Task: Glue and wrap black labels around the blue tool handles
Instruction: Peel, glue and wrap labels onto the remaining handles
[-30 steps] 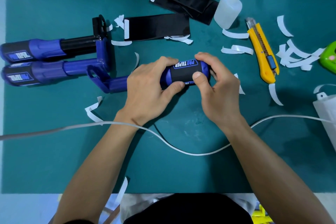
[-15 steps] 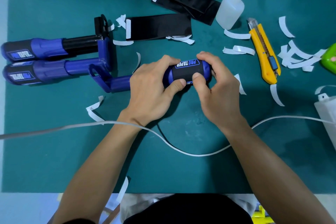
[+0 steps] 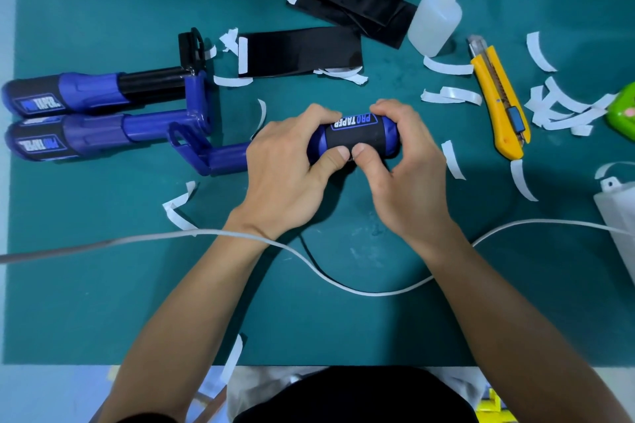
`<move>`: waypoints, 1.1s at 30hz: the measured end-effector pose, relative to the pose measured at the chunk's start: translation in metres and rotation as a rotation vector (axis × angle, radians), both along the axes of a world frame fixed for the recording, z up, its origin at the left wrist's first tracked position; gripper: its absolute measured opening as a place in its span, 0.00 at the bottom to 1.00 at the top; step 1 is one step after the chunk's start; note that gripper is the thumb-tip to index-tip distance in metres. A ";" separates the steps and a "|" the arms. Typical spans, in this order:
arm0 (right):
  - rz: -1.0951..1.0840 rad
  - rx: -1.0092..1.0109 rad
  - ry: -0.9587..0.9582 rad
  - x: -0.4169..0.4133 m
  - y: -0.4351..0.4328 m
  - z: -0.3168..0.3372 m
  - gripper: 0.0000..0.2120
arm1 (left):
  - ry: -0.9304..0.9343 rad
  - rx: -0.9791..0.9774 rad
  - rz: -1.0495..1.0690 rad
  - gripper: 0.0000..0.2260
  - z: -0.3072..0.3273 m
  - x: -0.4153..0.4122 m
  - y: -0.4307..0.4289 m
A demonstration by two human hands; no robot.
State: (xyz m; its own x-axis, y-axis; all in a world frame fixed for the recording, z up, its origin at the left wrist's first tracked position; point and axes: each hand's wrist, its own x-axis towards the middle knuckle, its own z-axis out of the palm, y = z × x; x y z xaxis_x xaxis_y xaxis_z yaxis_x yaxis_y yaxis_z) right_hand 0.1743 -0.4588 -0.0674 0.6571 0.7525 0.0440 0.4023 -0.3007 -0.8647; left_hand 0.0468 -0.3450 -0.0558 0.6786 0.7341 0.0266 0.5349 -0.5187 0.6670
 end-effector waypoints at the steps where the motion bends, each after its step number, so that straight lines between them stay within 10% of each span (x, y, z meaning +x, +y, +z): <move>1: 0.004 0.000 0.002 0.000 0.000 0.000 0.20 | 0.000 -0.012 0.005 0.16 0.001 0.000 0.000; 33: 0.066 0.006 0.222 0.014 0.000 -0.001 0.19 | 0.018 -0.054 -0.044 0.14 0.000 -0.010 0.007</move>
State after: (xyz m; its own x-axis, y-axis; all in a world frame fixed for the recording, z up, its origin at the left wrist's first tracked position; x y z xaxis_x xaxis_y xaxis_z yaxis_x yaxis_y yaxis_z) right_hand 0.1885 -0.4583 -0.0680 0.6004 0.7944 -0.0922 0.2203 -0.2751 -0.9358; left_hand 0.0371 -0.3381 -0.0554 0.7103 0.7035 -0.0245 0.5244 -0.5057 0.6850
